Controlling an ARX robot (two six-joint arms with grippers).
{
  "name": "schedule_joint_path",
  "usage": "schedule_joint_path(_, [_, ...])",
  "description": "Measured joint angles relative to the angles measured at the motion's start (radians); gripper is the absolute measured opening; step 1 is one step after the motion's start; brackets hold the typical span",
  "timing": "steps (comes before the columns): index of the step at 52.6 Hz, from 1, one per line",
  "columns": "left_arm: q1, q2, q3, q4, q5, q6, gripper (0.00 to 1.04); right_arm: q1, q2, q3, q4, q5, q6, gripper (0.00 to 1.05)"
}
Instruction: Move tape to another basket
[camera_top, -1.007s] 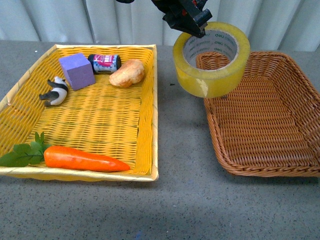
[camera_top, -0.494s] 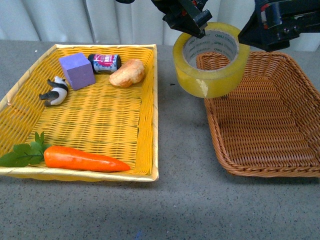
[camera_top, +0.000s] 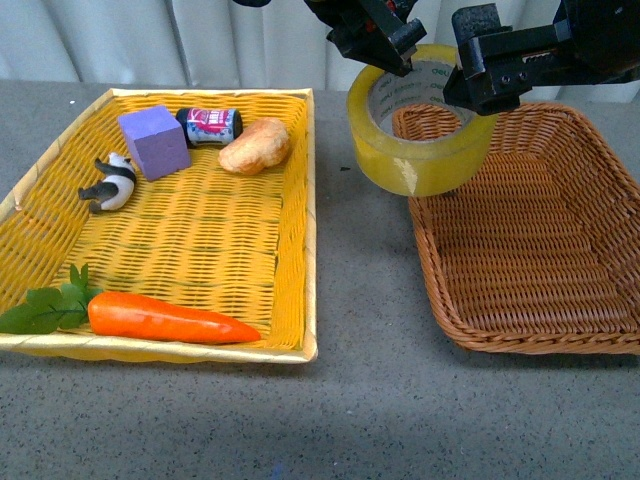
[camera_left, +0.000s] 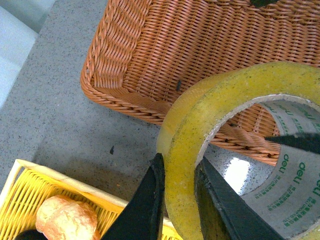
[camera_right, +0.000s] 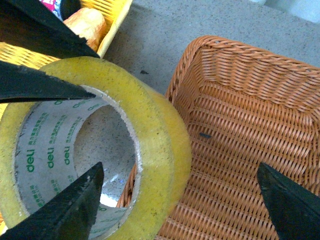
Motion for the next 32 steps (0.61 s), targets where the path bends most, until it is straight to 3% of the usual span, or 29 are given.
schedule_joint_path(19, [-0.002, 0.002, 0.001, 0.000, 0.006, -0.009, 0.14, 0.006, 0.045, 0.034, -0.050, 0.006, 0.055, 0.19])
schedule_joint_path(32, [-0.005, 0.003, -0.007, 0.023, -0.024, -0.046, 0.14, 0.002, 0.065, 0.041, -0.053, 0.011, 0.083, 0.15])
